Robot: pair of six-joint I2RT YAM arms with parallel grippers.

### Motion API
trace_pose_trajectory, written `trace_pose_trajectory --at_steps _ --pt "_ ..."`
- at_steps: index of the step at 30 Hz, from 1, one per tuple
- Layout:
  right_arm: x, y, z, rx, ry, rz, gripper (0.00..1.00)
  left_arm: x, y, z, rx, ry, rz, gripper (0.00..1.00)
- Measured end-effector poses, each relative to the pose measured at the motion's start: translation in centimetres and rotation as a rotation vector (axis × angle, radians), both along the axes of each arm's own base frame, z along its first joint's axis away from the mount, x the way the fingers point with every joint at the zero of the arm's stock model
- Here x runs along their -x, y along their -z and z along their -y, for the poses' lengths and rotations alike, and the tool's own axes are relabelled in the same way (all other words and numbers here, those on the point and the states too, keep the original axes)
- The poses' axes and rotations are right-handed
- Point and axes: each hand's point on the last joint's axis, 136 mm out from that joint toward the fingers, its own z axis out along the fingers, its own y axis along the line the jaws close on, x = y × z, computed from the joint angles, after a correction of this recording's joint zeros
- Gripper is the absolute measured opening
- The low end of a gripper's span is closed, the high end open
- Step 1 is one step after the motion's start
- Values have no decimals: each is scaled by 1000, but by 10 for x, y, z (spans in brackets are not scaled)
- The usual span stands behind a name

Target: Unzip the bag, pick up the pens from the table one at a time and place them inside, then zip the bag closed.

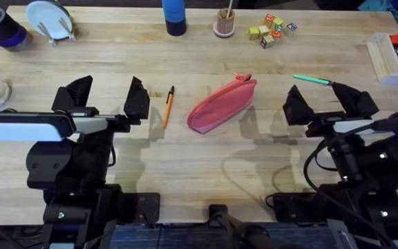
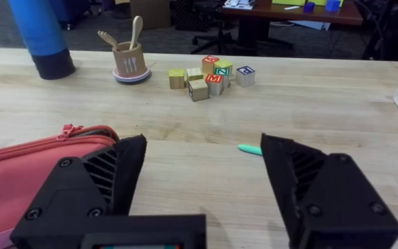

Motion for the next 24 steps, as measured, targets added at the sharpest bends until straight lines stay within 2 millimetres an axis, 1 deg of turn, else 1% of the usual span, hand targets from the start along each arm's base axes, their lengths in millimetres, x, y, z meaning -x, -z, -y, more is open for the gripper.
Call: trace_pose_trajectory --at_steps 5,15,19,22,24 --pt "0 4 1 1 3 -19 997 0 0 0 -2 0 0 994" --pt "0 2 1 18 6 -8 997 0 0 0 -22 -1 1 994" --pt "0 0 2 11 9 0 996 0 -6 0 -25 -1 22 993" --pt "0 1 2 -21 13 -7 996 1 -6 0 -25 -1 14 993" --pt "1 2 2 -37 18 -18 995 2 -10 -1 -25 -3 5 994"
